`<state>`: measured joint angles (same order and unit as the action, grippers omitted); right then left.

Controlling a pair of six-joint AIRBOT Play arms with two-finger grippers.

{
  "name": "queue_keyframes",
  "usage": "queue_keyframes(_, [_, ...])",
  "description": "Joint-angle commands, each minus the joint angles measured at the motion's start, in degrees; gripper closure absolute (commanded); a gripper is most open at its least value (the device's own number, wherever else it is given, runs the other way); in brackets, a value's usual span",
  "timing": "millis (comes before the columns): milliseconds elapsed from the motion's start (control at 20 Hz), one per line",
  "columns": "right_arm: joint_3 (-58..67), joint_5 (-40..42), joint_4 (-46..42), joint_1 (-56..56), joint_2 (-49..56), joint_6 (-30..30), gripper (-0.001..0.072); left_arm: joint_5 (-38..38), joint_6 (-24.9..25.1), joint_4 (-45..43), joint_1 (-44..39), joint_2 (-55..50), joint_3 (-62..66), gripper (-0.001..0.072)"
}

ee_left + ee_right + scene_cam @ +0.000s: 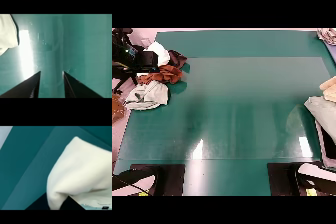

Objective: Fold the shirts.

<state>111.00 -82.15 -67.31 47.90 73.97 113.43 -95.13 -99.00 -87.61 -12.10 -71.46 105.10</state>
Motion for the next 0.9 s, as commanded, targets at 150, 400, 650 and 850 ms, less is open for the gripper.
queue_keyframes(150, [0.1, 7.2, 12.0, 2.7, 0.7, -4.5, 0.0683, 0.2, 0.0, 0.5, 0.0, 0.0, 0.1, 0.0355])
queue_keyframes(400, [0.1, 11.5, 21.2, -3.7, 3.6, -5.1, 0.0683, 0.6, 0.0, 0.5, 0.0, 0.0, 0.1, 0.0354])
queue_keyframes(650, [0.1, 6.3, 7.9, -7.2, 4.0, -7.4, 0.0683, 0.5, 0.0, 0.5, 0.0, 0.0, 0.1, 0.0354])
queue_keyframes(850, [-0.1, -2.4, -6.6, -6.0, 3.7, -8.3, 0.0681, 0.0, 0.0, 0.5, 0.0, 0.0, 0.1, 0.0354])
